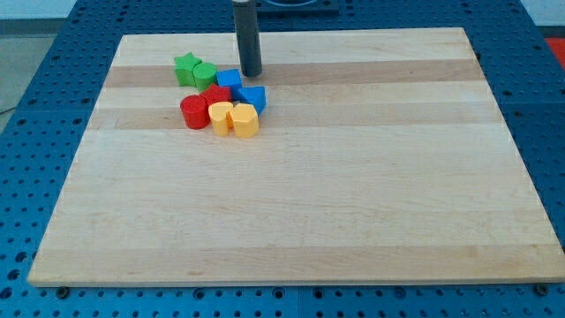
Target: Separate the group of blocks
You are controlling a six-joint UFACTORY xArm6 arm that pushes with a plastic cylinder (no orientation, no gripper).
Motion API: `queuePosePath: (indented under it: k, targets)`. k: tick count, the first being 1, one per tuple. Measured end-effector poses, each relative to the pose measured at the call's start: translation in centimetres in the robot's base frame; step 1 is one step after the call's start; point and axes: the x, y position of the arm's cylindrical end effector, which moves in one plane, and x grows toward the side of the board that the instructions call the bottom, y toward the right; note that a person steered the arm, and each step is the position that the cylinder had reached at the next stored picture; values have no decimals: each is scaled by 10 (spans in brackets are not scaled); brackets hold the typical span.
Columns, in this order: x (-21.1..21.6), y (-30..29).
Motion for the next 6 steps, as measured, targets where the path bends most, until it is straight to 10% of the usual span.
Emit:
queuePosePath:
  k: [6]
  targets:
    - [66, 18]
